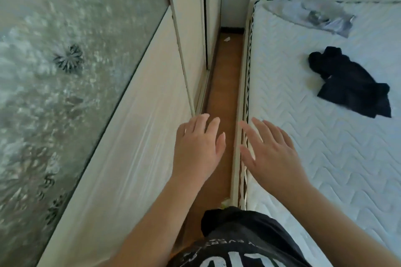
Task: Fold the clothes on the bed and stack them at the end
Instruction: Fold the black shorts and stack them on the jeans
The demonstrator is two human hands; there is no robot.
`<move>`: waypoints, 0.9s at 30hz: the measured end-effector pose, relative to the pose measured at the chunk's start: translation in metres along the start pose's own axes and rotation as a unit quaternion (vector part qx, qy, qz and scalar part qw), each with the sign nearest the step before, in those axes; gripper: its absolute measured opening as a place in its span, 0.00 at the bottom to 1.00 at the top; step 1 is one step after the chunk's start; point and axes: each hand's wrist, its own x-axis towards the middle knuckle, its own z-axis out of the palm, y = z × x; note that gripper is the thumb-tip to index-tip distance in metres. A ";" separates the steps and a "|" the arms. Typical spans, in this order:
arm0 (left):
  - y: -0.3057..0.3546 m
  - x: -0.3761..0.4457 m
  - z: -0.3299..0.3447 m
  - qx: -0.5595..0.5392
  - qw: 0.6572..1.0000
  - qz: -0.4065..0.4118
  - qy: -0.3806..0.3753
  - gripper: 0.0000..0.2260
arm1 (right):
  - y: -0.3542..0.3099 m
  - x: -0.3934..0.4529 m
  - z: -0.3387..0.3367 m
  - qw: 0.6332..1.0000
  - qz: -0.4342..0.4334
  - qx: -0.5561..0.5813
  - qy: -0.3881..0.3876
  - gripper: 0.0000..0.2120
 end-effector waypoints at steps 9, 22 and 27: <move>0.046 0.148 -0.006 0.020 0.994 0.105 0.025 0.20 | 0.090 0.110 -0.051 0.996 0.086 -0.022 -0.009 0.26; 0.116 0.305 0.005 -0.018 0.959 0.283 -0.013 0.23 | 0.169 0.169 -0.062 0.967 0.254 0.007 0.011 0.26; 0.151 0.389 0.036 -0.022 0.927 0.372 -0.043 0.22 | 0.205 0.209 -0.055 0.938 0.347 0.002 0.003 0.28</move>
